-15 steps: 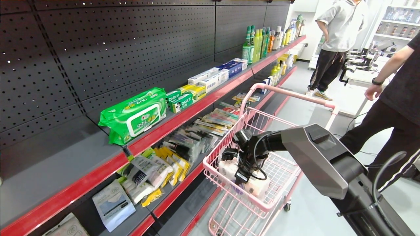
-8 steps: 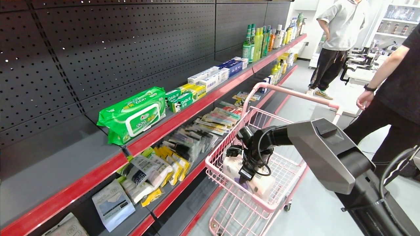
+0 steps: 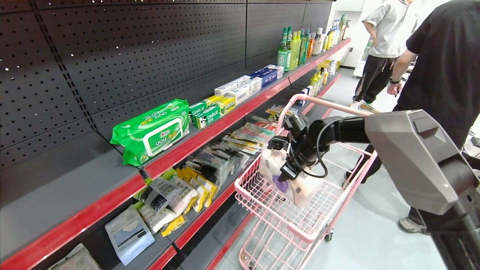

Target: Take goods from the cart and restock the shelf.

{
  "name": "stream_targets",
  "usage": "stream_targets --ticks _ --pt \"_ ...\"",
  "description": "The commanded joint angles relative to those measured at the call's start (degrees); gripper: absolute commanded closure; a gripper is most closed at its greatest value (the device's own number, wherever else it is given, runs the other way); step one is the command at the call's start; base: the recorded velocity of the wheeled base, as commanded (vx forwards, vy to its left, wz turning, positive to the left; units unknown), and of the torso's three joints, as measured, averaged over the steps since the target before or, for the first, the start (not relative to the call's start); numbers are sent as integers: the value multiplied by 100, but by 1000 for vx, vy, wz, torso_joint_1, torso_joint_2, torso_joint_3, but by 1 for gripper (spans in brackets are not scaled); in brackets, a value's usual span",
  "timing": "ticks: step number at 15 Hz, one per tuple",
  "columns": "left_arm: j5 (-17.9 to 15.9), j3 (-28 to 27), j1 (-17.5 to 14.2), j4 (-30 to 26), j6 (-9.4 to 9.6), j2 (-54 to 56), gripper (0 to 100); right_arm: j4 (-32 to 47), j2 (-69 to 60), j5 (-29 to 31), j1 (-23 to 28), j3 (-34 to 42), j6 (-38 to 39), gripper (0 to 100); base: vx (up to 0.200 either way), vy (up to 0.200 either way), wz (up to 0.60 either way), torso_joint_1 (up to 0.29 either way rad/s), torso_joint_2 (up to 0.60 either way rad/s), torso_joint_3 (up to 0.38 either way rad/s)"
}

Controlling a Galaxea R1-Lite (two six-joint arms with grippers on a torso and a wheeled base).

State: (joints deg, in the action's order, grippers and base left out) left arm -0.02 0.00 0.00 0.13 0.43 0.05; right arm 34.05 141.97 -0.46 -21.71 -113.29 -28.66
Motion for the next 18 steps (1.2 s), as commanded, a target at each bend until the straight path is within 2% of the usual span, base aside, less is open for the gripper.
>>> stream_targets --ticks 1,3,4,6,7,9,15,16,18 --pt "2 0 0 4 1 -5 0 -47 -838 2 88 509 -8 100 0 0 0 0 0 0" --pt "-6 0 0 4 1 -5 0 -83 -1189 -6 141 843 1 100 0 0 0 0 0 0" --pt "-6 0 0 4 1 -5 0 -592 -1980 -6 255 1828 -8 100 0 0 0 0 0 0" --pt "-6 0 0 4 1 -5 0 -1260 -2894 11 369 2900 -26 100 0 0 0 0 0 0" --pt "-6 0 0 4 1 -5 0 -1278 -3360 11 422 3260 -17 100 0 0 0 0 0 0" --pt "-6 0 0 4 1 -5 0 -1304 -4301 11 501 3796 62 100 0 0 0 0 0 0" --pt "-6 0 0 4 1 -5 0 -1313 -6735 11 519 4614 660 100 0 0 0 0 0 0" --pt "-6 0 0 4 1 -5 0 -1401 -7430 2 519 4992 959 100 0 0 0 0 0 0" --pt "-6 0 0 4 1 -5 0 -1427 -8414 196 624 5546 1020 100 0 0 0 0 0 0"
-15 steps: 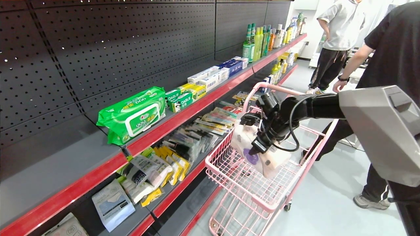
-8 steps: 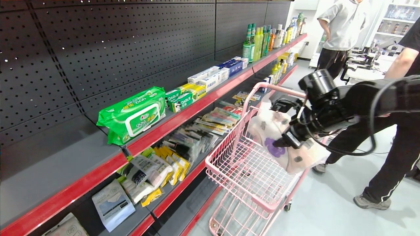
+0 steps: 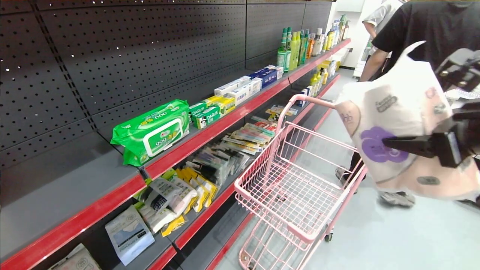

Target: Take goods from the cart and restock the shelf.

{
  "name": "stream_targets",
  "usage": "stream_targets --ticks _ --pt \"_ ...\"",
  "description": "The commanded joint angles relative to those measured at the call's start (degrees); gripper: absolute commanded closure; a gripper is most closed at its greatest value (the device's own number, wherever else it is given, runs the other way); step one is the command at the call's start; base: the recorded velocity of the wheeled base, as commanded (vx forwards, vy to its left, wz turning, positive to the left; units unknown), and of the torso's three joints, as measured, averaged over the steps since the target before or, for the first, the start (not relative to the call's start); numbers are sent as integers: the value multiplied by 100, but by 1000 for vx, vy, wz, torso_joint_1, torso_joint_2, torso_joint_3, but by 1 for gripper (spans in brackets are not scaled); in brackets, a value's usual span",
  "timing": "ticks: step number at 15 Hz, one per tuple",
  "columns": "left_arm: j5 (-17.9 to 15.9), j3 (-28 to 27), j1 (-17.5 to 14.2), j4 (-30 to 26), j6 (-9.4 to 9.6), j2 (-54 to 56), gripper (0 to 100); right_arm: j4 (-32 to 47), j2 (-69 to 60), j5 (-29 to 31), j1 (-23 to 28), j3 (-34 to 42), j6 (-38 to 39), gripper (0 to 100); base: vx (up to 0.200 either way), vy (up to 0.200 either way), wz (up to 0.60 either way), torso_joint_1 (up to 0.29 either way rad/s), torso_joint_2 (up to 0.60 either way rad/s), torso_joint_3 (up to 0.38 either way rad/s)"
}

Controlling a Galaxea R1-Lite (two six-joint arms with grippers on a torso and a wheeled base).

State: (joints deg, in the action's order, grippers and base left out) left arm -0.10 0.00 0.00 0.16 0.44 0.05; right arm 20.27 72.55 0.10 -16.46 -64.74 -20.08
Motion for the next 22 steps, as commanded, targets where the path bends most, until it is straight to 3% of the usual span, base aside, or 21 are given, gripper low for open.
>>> stream_targets --ticks 1,3,5,8,9,10,12,15,17,22 --pt "1 0 0 2 0 -5 0 -59 -2043 518 336 1052 127 100 0 0 0 0 0 0" --pt "1 0 0 2 0 -5 0 -6 -2913 887 714 1263 145 100 0 0 0 0 0 0" --pt "1 0 0 2 0 -5 0 -59 -3414 825 1101 1412 540 100 0 0 0 0 0 0" --pt "1 0 0 2 0 -5 0 -59 -4372 667 1118 1649 1252 100 0 0 0 0 0 0" --pt "1 0 9 2 0 -5 0 -59 -4477 808 1145 1667 1278 100 0 0 0 0 0 0" --pt "1 0 0 2 -9 -5 0 -67 -4460 1484 1215 1676 1472 100 0 0 0 0 0 0" --pt "-17 0 9 2 0 -5 0 -111 -4293 1748 1329 1728 1867 100 0 0 0 0 0 0" --pt "-105 0 0 11 97 -5 0 -419 -4170 1669 1356 2036 1744 100 0 0 0 0 0 0" --pt "-105 0 0 2 79 -5 0 -375 -4187 1361 1356 2080 1762 100 0 0 0 0 0 0" --pt "-78 0 0 11 79 -5 0 -375 -4240 1388 1391 2449 1727 100 0 0 0 0 0 0"
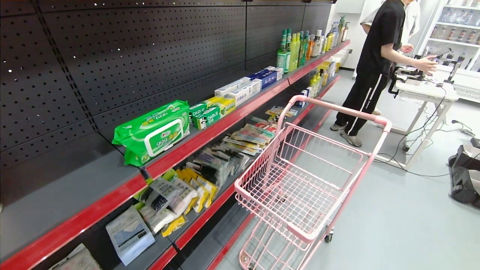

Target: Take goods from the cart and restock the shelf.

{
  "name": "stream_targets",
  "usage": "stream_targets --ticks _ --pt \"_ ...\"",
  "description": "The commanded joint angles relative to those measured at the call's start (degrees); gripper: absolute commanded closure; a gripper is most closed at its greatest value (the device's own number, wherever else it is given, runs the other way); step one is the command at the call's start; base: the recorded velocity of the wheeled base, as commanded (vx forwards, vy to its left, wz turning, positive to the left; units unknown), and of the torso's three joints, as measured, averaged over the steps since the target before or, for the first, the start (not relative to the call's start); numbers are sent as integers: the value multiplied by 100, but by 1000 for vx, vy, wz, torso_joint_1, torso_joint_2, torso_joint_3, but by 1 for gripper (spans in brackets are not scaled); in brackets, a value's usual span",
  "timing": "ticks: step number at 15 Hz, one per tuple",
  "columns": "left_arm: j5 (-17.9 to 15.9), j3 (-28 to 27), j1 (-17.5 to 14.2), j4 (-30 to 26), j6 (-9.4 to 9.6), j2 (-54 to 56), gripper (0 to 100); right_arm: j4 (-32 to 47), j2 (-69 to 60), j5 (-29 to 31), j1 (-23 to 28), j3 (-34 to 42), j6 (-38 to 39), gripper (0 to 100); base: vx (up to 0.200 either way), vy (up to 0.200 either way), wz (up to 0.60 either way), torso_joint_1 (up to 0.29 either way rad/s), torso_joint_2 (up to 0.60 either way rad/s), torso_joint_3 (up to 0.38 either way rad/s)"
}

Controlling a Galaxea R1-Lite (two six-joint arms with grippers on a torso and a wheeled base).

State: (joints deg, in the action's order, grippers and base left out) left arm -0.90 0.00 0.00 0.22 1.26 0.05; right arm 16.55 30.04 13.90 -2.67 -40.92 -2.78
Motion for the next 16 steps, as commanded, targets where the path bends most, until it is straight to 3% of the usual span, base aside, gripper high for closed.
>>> stream_targets --ticks 1,16 --pt "-6 0 0 4 -3 -5 0 -21 2 8 12 164 5 100 0 0 0 80 -119 -95" --pt "-6 0 9 -4 -3 -40 0 -56 37 -1 12 445 -12 100 0 0 0 159 -354 -200"
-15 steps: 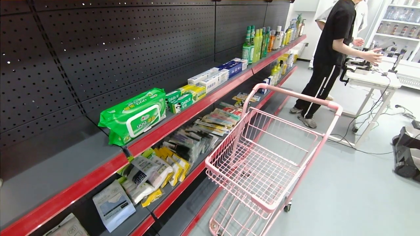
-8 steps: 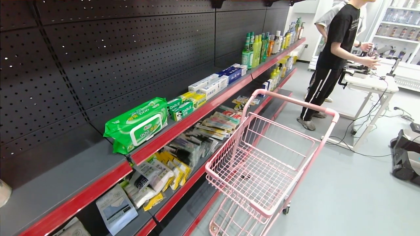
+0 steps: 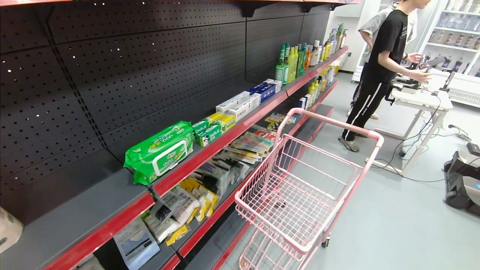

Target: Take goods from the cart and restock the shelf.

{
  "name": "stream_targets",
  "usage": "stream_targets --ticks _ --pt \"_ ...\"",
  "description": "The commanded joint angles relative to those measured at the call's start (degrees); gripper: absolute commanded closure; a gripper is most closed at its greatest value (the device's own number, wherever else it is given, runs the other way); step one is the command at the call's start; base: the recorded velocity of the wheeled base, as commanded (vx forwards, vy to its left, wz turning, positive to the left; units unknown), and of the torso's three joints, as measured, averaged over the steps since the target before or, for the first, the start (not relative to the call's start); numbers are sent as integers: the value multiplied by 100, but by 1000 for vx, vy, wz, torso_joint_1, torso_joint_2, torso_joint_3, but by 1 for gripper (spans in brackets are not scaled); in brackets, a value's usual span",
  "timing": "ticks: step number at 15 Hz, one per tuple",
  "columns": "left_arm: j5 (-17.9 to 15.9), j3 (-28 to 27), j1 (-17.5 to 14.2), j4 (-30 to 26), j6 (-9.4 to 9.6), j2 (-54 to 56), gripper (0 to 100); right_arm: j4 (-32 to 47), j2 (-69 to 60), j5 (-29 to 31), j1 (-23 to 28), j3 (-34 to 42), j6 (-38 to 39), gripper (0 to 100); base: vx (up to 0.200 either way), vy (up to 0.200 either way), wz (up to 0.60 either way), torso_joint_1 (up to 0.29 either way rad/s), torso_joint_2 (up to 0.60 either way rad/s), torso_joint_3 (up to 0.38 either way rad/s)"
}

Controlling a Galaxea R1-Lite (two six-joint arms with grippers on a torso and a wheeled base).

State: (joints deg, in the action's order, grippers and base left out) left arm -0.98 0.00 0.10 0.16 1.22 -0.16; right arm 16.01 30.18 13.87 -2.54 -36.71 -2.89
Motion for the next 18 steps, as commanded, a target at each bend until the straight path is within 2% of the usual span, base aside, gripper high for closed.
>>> stream_targets --ticks 1,9,13,18 --pt "1 0 -1 2 1 -19 0 -1 31 1 -10 23 -10 100 0 0 0 159 -349 -188" --pt "1 -9 -1 2 1 -19 0 -10 49 -25 -28 111 -80 100 0 0 0 115 -251 -137" --pt "1 0 -1 2 1 -19 0 -10 67 -16 -19 120 -168 100 0 0 0 19 -38 -18" --pt "1 0 -1 2 1 -11 0 -10 67 -25 -10 120 -194 100 0 0 600 5 -2 -5"
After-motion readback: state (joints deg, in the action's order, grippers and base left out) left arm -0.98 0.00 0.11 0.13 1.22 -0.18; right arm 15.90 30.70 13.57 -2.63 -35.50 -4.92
